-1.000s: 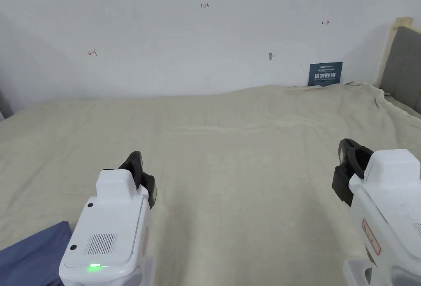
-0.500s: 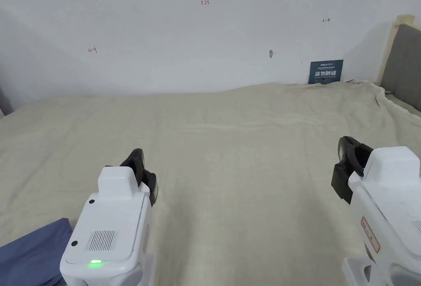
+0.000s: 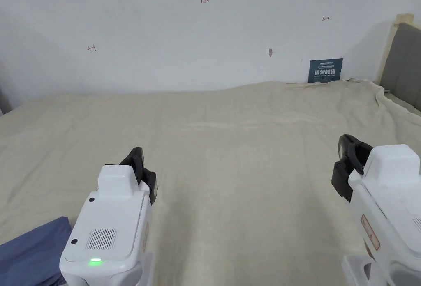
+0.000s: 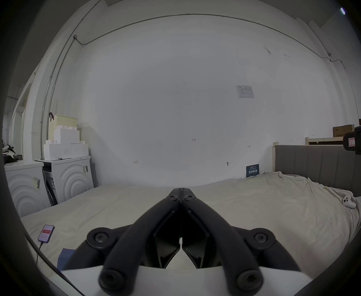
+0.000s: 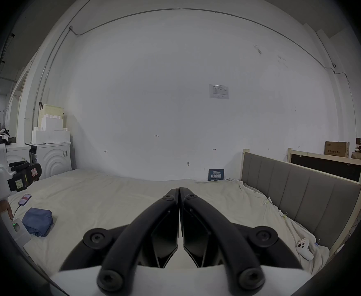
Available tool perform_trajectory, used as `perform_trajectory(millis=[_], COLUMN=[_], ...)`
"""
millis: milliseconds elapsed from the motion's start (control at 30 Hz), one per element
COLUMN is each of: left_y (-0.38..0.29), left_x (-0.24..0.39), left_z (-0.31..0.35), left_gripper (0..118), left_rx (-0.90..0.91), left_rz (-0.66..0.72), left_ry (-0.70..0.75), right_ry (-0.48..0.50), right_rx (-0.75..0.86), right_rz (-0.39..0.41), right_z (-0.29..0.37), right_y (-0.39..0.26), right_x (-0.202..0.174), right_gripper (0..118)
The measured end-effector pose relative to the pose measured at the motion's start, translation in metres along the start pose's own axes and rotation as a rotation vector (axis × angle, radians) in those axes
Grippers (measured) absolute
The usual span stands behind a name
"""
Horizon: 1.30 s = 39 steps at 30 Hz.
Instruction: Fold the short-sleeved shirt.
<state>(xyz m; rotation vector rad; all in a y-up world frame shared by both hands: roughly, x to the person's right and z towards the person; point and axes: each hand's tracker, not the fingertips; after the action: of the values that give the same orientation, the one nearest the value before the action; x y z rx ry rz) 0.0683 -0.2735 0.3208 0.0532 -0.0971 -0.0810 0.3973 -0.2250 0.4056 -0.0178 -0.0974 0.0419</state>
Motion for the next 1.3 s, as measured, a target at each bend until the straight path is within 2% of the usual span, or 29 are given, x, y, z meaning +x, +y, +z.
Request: perform_trajectory(millis=[733, 800, 867, 900, 933, 967, 1000, 1033, 1300], left_y=[-0.001, -0.001, 0.000, 0.000, -0.001, -0.001, -0.001, -0.001, 0.001], left_x=[-0.007, -0.007, -0.009, -0.010, -0.012, -0.013, -0.013, -0.014, -0.015], left_z=[0.001, 0.001, 0.001, 0.000, -0.001, -0.002, -0.002, 0.000, 0.000], left_gripper=[0, 12, 50, 71, 94, 109, 118, 118, 118], left_rx=[0.002, 0.003, -0.001, -0.006, -0.009, -0.011, -0.010, -0.001, 0.005], left_rz=[0.041, 0.049, 0.065, 0.077, 0.095, 0.094, 0.097, 0.099, 0.096], left_ry=[-0.003, 0.004, 0.016, 0.013, 0.012, 0.020, 0.020, 0.019, 0.027], right_ry=[-0.007, -0.007, -0.012, -0.017, -0.017, -0.018, -0.015, -0.016, -0.027], right_rx=[0.003, 0.001, 0.004, 0.002, -0.001, -0.003, 0.000, 0.006, 0.007], right_rz=[-0.005, -0.007, -0.002, -0.001, -0.004, -0.006, -0.007, -0.008, -0.024], right_z=[-0.012, -0.012, -0.012, -0.012, -0.013, -0.013, -0.013, -0.013, -0.004], right_y=[-0.009, -0.009, -0.009, -0.009, -0.009, -0.010, -0.010, -0.011, -0.003], right_x=[-0.004, -0.003, -0.003, -0.003, -0.003, -0.003, -0.003, -0.002, -0.009], right_gripper=[1, 10, 42, 61, 84, 99, 107, 111, 117])
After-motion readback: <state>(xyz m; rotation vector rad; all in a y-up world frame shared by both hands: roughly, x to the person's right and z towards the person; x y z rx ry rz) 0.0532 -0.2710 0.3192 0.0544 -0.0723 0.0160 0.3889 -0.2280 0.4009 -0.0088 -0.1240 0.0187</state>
